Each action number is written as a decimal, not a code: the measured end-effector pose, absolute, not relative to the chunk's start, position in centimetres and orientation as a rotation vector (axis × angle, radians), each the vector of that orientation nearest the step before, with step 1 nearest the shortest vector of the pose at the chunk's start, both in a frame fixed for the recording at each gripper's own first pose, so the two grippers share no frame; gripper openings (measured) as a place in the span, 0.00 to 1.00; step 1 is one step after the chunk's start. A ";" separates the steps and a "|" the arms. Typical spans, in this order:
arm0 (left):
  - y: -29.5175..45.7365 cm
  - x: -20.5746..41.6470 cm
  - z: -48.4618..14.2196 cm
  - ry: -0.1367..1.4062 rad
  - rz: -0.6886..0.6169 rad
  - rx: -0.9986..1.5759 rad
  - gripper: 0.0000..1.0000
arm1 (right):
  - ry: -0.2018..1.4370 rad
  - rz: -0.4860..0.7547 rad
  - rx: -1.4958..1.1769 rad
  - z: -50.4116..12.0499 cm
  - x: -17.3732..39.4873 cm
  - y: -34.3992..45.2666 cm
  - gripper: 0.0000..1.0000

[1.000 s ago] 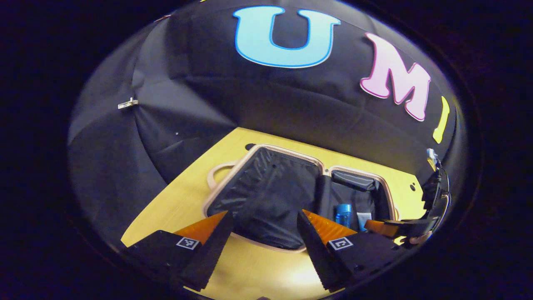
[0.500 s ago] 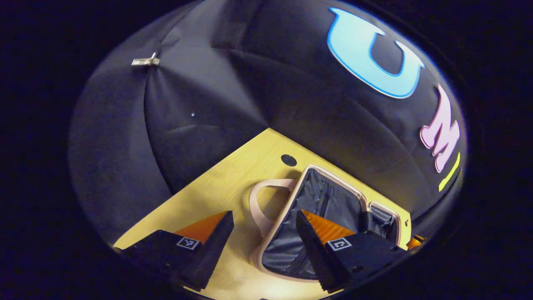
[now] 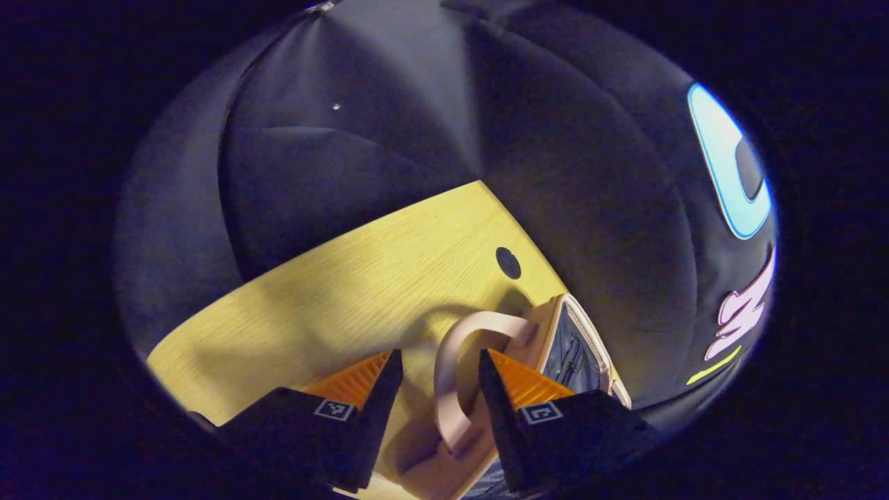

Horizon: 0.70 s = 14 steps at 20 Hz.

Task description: First open the suitcase, pack the skin care products into it, and then close the suitcase.

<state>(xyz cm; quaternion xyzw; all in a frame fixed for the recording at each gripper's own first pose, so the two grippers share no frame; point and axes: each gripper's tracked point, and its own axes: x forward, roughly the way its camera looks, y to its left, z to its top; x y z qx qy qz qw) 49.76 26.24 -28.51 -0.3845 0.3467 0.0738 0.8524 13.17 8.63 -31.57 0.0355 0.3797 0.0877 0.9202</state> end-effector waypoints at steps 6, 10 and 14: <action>25.6 49.2 -24.9 0.721 0.201 -0.676 0.13 | 0.790 0.191 0.079 -31.3 12.6 6.6 0.98; 23.2 48.7 -16.2 0.637 0.171 -0.433 0.06 | 0.748 0.135 0.120 -29.4 14.7 3.0 0.98; 15.4 47.0 -5.1 0.555 0.070 -0.357 0.06 | 0.616 0.059 -0.008 -26.2 17.1 -3.5 0.98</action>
